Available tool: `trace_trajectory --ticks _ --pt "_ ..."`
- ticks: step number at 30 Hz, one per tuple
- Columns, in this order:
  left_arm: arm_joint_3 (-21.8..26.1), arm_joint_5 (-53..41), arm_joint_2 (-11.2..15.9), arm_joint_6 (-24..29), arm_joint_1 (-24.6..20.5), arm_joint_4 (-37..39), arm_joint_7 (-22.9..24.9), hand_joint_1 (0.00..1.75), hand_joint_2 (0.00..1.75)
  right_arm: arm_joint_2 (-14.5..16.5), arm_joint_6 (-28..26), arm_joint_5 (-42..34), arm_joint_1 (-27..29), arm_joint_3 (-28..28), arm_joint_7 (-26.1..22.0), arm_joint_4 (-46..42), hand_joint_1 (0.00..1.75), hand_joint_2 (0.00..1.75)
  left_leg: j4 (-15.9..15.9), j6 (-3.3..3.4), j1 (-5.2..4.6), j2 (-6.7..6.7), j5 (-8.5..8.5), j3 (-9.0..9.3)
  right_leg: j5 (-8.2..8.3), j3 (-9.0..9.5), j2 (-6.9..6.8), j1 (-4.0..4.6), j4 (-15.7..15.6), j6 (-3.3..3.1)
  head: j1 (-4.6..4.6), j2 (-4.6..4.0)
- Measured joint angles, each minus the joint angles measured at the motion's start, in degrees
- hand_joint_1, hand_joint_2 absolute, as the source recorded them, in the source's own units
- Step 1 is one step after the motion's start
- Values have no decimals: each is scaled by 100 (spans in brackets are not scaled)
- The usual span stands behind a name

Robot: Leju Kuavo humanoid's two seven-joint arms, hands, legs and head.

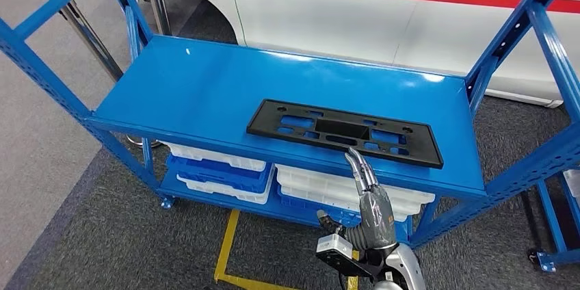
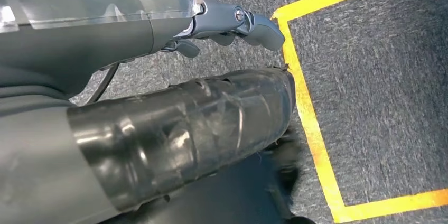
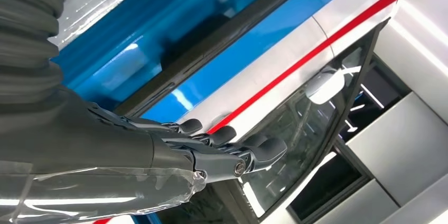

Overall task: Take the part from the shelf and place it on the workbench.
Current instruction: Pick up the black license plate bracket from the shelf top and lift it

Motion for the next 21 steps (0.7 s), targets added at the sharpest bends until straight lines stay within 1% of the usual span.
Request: trace_trajectory --ticks 1,2,3,4,5,6,7,8,9,10,11,12,13,14,15,16,17,18,19,20,21 --pt "0 1 0 4 13 0 6 0 0 0 -4 15 13 -3 1 -4 0 175 -51 -4 3 1 -65 -107 -77 101 12 2 0 3 0 0" --pt "0 1 1 9 24 1 15 0 0 -1 -11 39 27 -7 3 -11 0 175 -243 0 5 1 12 -151 -158 211 23 6 0 10 -1 0" --pt "0 1 1 15 32 1 22 0 0 -1 -22 69 42 -12 5 -20 0 175 -550 17 6 0 270 -151 -244 312 29 9 -1 20 0 0" --pt "1 1 2 20 43 1 28 0 0 -1 -38 109 56 -20 8 -26 0 175 -868 42 -5 -2 652 -144 -327 402 31 15 12 35 4 0" --pt "1 -1 3 24 47 2 35 0 0 -2 -53 158 73 -31 15 -35 0 175 -1115 72 -20 -3 958 -127 -409 466 38 19 23 62 8 0" --pt "1 -2 4 27 48 2 39 0 0 -3 -65 209 87 -41 27 -46 0 175 -1270 106 -44 -6 1192 -106 -480 508 45 15 23 94 11 0" --pt "1 -2 5 29 46 2 44 0 0 -5 -73 261 98 -52 39 -60 0 175 -1335 144 -67 -8 1274 -85 -519 550 52 9 41 130 14 0" --pt "0 -2 5 31 36 2 46 0 0 -8 -75 309 104 -60 52 -80 0 175 -1364 182 -81 -8 1234 -26 -532 579 58 0 50 165 11 0" --pt "0 -3 6 31 28 2 46 0 0 -13 -76 350 105 -67 61 -102 0 175 -1411 218 -82 -10 1229 45 -519 584 53 -14 105 192 10 0" --pt "-1 -4 7 31 23 2 46 0 0 -22 -78 389 101 -80 66 -119 0 175 -1467 256 -71 -10 1204 126 -479 535 45 -22 257 219 11 0" --pt "-1 -6 7 30 13 2 45 0 0 -33 -78 422 97 -96 71 -130 0 175 -1512 287 -60 -10 1176 215 -465 399 37 -30 495 248 13 0" --pt "-1 -8 7 29 4 2 45 0 0 -44 -78 445 97 -112 78 -134 0 175 -1549 310 -47 -11 1138 296 -496 185 30 -44 815 282 16 0" --pt "-1 -9 7 29 -2 2 45 0 0 -55 -77 462 100 -126 87 -136 0 175 -1569 329 -43 -13 1084 372 -585 -72 26 -56 1157 317 17 0" --pt "0 -9 7 29 -4 2 45 0 0 -62 -76 470 107 -133 96 -135 0 175 -1580 334 -38 -16 1022 449 -732 -333 24 -74 1435 347 18 0" --pt "0 -9 7 29 -1 2 45 0 0 -72 -75 474 115 -137 104 -135 0 175 -1585 331 -33 -20 954 533 -870 -545 22 -92 1587 371 18 0" --pt "0 -9 7 28 7 2 45 0 0 -84 -74 481 121 -139 110 -135 0 175 -1586 322 -25 -25 878 629 -939 -688 20 -108 1593 387 18 0" --pt "0 -9 6 28 13 2 45 0 0 -97 -72 486 122 -141 113 -134 0 175 -1586 306 -15 -30 796 734 -890 -757 16 -120 1446 396 19 0" --pt "0 -9 4 27 16 2 45 0 0 -108 -67 496 122 -142 116 -134 0 175 -1586 285 -4 -35 712 846 -668 -763 9 -130 1165 399 19 0" --pt "0 -9 2 26 22 2 45 0 0 -119 -63 508 123 -142 121 -132 0 175 -1589 258 2 -38 625 939 -277 -747 -1 -136 816 394 23 0" --pt "-1 -9 -1 25 19 2 46 0 0 -128 -58 519 121 -142 126 -126 0 175 -1579 227 4 -45 544 1020 57 -744 -12 -127 523 380 17 0" --pt "-1 -9 -4 26 7 3 49 0 0 -135 -52 534 126 -142 135 -121 0 175 -1574 188 1 -49 474 1065 343 -737 -17 -113 321 351 10 0"
